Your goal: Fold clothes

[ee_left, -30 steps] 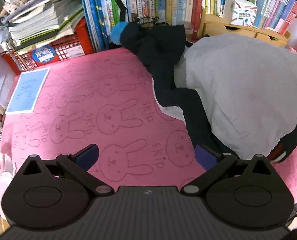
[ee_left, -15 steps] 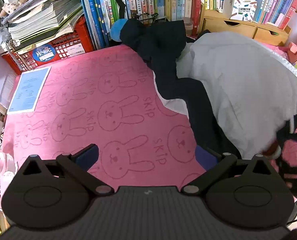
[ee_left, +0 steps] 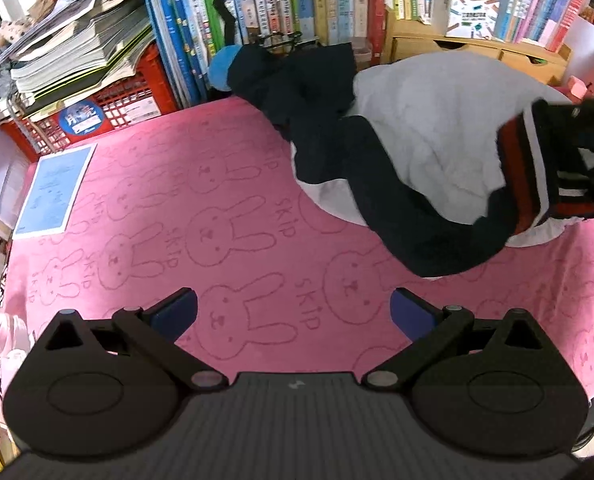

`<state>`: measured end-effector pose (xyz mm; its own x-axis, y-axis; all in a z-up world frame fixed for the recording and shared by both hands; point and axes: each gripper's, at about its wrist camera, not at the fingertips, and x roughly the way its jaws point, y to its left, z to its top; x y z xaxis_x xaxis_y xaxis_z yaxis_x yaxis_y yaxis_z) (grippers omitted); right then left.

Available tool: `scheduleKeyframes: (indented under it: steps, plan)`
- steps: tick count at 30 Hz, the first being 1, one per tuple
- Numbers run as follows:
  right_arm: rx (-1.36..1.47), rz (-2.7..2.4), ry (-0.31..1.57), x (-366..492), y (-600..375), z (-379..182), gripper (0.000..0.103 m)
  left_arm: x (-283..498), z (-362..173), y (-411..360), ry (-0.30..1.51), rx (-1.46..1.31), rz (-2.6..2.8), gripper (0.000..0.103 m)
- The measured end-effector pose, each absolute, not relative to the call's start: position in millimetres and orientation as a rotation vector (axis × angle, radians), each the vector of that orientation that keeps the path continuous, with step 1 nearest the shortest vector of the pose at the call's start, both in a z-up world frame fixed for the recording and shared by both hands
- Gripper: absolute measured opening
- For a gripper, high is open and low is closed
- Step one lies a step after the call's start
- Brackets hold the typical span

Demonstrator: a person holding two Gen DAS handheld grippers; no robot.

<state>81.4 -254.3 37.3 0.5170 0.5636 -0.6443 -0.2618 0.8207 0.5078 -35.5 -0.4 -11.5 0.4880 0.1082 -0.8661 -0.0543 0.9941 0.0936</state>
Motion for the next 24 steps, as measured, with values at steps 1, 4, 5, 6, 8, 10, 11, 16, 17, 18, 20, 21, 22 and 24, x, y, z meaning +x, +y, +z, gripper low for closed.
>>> scheduleKeyframes:
  steps: [1,4,5,6,8,10,11,16,17,18,20,21,22,24]
  plan:
    - [0.458,0.526,0.906,83.0,-263.8,34.0,0.047,-35.5,-11.0,-4.3,1.051,0.056,0.079,0.103]
    - [0.518,0.497,0.923,83.4,-275.0,27.4,0.048,-37.4,-7.7,-26.7,1.013,0.081,-0.032,0.103]
    - [0.522,0.498,0.927,79.2,-273.7,26.9,0.048,-37.9,-7.0,-36.9,0.994,0.100,-0.079,0.103]
    - [0.528,0.500,0.931,75.7,-272.4,26.4,0.048,-37.3,-7.2,-48.1,0.975,0.123,-0.121,0.103]
    - [0.573,0.543,0.915,77.6,-270.8,25.7,0.047,-33.7,-8.6,-69.3,0.947,0.164,-0.189,0.103]
    - [0.622,0.582,0.893,76.8,-270.1,29.2,0.047,-27.0,-12.4,-85.8,0.937,0.181,-0.226,0.103]
    - [0.639,0.596,0.884,77.7,-269.2,31.2,0.047,-23.7,-14.3,-94.1,0.932,0.189,-0.245,0.103]
    - [0.400,0.537,0.888,65.7,-262.6,48.3,0.049,-15.2,-22.5,-86.9,0.948,0.160,-0.198,0.103]
    - [0.262,0.551,0.894,53.4,-259.7,42.0,0.059,-13.7,-24.1,-84.2,0.952,0.153,-0.185,0.103]
    - [0.124,0.563,0.897,41.1,-256.8,35.7,0.071,-12.2,-25.7,-81.6,0.957,0.145,-0.173,0.103]
    - [-0.152,0.583,0.896,16.4,-251.0,23.1,0.082,-9.2,-28.9,-76.4,0.965,0.130,-0.147,0.103]
    - [-0.290,0.590,0.892,4.1,-248.1,16.8,0.083,-7.7,-30.5,-73.8,0.969,0.123,-0.134,0.103]
    - [-0.428,0.596,0.884,-8.2,-245.2,10.5,0.083,-6.2,-32.1,-71.1,0.973,0.115,-0.121,0.103]
    - [-0.661,0.642,0.870,-32.2,-235.6,-11.3,0.084,-8.5,-30.2,-69.0,0.968,0.117,-0.113,0.103]
